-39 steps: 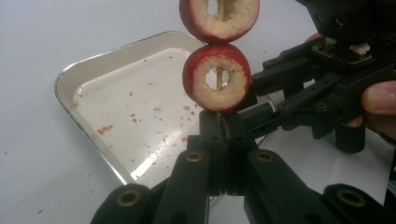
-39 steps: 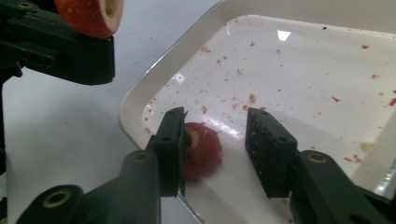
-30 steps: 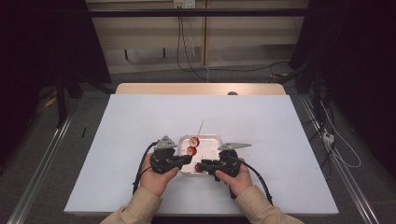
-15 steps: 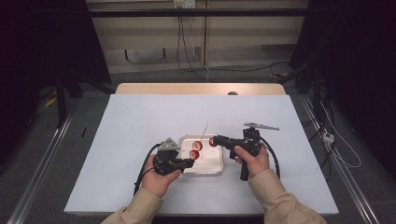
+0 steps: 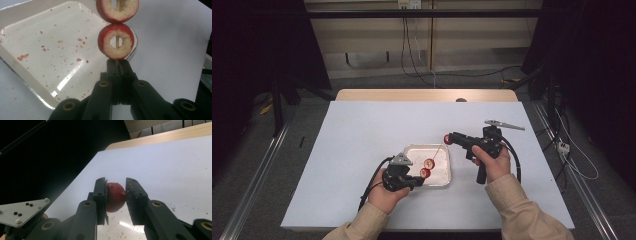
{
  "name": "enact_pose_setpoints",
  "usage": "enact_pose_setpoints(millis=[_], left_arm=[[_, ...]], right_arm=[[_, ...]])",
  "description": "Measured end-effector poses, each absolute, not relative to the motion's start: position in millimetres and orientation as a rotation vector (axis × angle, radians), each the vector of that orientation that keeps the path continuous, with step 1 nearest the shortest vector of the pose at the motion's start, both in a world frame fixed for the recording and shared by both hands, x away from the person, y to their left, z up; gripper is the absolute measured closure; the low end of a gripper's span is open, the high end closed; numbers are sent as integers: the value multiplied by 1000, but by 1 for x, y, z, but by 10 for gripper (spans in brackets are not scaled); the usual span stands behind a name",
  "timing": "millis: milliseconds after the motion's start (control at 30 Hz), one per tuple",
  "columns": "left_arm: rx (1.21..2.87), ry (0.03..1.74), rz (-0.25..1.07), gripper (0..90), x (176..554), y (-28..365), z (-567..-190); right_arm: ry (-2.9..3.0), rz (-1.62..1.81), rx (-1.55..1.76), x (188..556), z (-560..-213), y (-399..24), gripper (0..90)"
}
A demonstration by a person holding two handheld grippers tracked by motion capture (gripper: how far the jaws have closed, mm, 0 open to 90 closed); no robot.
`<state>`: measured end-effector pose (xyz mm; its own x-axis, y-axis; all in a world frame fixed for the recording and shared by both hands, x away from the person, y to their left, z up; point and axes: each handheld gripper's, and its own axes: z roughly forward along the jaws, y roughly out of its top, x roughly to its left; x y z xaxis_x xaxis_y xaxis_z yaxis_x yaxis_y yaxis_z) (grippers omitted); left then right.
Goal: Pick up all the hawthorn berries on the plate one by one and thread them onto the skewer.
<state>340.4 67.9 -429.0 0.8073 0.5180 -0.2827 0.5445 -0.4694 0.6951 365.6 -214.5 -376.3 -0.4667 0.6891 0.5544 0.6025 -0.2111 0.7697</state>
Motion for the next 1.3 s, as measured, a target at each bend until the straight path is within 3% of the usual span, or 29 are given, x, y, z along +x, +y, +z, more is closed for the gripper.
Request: enact_pose_setpoints(millis=[1300], left_arm=[[2185, 748, -41, 893, 338, 63, -429]], right_arm=[[2002, 1731, 1522, 365, -378, -210, 720]])
